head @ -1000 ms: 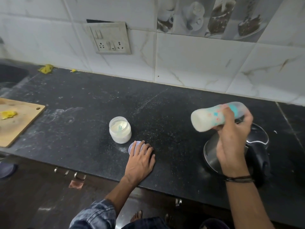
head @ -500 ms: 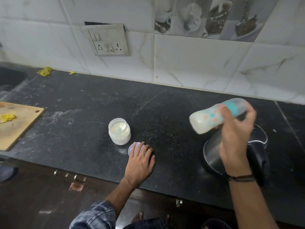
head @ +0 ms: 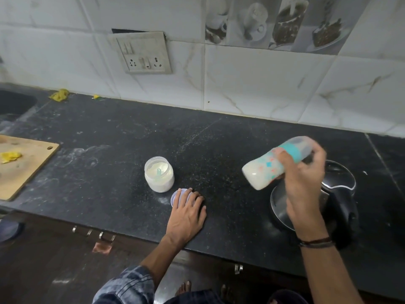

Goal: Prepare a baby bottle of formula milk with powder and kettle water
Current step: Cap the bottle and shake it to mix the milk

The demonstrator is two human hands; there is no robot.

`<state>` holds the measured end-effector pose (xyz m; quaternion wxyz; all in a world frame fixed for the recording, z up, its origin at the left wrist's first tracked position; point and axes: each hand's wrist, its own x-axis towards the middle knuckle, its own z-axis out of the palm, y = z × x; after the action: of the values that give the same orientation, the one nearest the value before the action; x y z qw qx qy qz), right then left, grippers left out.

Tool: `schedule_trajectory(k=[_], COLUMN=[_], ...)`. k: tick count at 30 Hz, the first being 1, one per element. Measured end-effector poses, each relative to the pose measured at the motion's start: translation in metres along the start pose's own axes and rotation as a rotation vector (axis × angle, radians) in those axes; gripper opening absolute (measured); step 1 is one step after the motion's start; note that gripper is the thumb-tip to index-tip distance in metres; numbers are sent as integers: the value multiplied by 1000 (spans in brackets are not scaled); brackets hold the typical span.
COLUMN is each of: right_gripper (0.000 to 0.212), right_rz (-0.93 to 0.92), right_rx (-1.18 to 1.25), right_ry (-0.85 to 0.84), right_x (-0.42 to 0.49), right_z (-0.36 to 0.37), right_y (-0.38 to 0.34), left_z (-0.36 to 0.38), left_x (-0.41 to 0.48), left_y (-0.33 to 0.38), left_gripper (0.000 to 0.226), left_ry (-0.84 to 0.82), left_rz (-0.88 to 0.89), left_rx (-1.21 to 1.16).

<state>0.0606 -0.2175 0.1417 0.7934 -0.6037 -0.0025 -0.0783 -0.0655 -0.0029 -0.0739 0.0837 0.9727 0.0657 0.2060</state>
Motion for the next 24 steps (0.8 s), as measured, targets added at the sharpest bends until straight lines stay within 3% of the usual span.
schedule_trajectory(k=[3,5,7,11,15,19,22,24], right_gripper=[57,49,54,60,52,58,54,55], right_rz=[-53,-31,-7,2,42,-70,-34,-44], right_rx=[66,-37,-101,64,-49,44,-81,-37], right_ry=[89,-56,-151,54,-60,4,-122,-97], right_x=[8,5,1,3,-7,-4,-7,-8], right_z=[-1,2,1,5,7,7,9,9], right_y=[-6,-4,-2,-5,3,-4,-3,-5], left_z=[0,0,0,2,1,2,3,3], left_x=[0,-2,-1,0,-1,-1,-2,-1], left_y=[1,-1,-1,1,0,1,-1,-1], left_gripper=[28,29,30,28,28,25,25,25], left_ry=[-5,-2,7,17,17,13,20,21], left_rz=[-4,4,11,0,4,4,15,12], left_rx=[4,2,-2,-9,-14,-14,-25,-32])
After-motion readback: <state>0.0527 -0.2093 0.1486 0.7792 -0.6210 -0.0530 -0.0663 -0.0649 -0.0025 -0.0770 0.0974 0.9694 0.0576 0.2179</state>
